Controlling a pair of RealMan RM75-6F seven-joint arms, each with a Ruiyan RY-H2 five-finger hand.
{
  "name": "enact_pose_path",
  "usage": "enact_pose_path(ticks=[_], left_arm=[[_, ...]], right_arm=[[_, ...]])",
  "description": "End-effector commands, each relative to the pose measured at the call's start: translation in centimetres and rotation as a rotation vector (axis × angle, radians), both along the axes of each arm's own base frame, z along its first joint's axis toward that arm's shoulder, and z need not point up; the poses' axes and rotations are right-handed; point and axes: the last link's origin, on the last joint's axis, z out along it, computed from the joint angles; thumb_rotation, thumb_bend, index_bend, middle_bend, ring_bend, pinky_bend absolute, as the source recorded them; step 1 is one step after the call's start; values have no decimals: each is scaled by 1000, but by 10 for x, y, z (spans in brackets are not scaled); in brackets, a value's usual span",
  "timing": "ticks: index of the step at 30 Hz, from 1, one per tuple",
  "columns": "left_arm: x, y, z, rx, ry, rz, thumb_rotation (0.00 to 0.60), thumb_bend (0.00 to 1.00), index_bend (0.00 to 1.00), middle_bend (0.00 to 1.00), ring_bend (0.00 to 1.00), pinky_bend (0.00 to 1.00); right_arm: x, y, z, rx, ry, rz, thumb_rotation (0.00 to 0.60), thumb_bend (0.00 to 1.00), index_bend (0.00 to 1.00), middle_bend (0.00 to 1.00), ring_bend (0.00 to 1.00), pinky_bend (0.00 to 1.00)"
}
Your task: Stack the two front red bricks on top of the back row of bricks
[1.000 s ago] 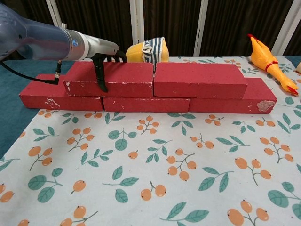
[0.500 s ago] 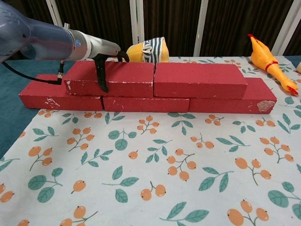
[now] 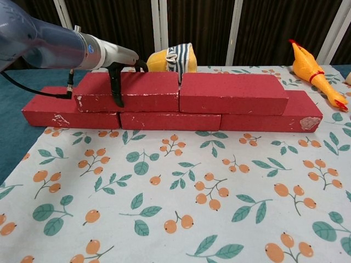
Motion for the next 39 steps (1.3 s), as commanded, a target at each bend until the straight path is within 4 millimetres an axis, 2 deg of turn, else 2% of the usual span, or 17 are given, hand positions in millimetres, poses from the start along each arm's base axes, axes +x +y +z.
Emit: enact_pose_path(ticks=[1,20,28,32,35,39], left_arm=[[1,-1,1,0,1,1,600,0,12,48,1,166],[8,-3,3,6,9,-29,600,0,0,5,0,142],[13,-5,12,15,-2,-42,600,0,0,3,0,142],[19,-8,27,38,-34,-57,600,0,0,2,0,138],[23,-13,45,62,-84,-77,600,0,0,8,0,123],[12,-25,72,109,-149,-100,600,0,0,52,0,109]], right_arm=[[0,0,0,-3,0,-2,600,100,0,0,0,0],[-2,0,1,0,7,-22,600,99,0,0,0,0],[-1,0,1,-7,10,-25,600,99,0,0,0,0],[-1,0,0,-4,14,-25,600,99,0,0,0,0],[-1,0,1,-5,15,-27,600,99,0,0,0,0],[-1,1,1,-3,14,-30,600,100,0,0,0,0]])
